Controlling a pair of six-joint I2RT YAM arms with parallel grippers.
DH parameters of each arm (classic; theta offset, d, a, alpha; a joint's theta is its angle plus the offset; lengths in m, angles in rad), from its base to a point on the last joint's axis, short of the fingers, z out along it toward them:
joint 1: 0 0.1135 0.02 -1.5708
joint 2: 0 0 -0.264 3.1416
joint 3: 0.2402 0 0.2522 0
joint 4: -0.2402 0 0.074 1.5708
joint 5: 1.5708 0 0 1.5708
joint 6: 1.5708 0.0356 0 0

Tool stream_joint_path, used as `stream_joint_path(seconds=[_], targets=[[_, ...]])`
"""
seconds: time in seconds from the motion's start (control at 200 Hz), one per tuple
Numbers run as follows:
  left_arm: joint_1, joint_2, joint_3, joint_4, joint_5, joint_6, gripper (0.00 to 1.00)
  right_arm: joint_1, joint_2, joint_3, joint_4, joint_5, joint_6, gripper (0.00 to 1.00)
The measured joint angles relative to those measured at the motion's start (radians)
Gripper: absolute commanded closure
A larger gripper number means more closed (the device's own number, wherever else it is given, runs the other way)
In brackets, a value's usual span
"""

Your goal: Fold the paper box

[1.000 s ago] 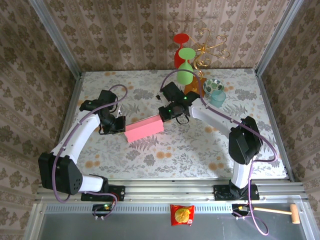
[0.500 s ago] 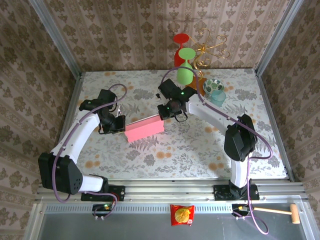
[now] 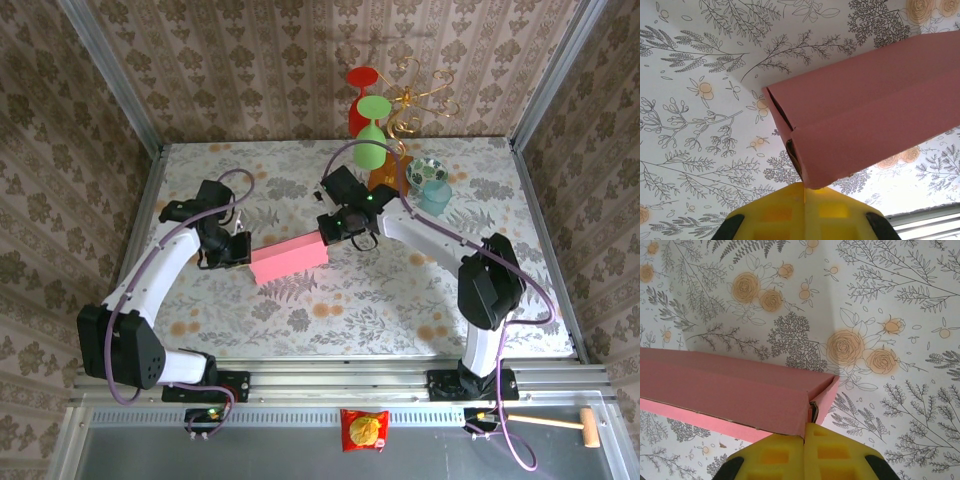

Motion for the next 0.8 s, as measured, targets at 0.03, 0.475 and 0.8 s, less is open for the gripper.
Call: stream_joint_path(seconds=[0.03, 0.475, 0.8], targets=[[0.0, 0.0, -0.003, 0.004, 0.0, 0.0, 1.0, 0.001, -0.006, -0.012, 0.014, 0.004, 0.0, 1.0], [-0.021, -0.035, -0.052, 0.029, -0.047, -0.004, 1.0, -0.001, -0.046, -0.062, 0.016, -0.009, 0.036, 0.61], [-0.028, -0.035, -0.06, 0.031, -0.077, -0.007, 1.0, -0.069, -0.197, -0.215, 0.116, -0.204, 0.316, 0.47]])
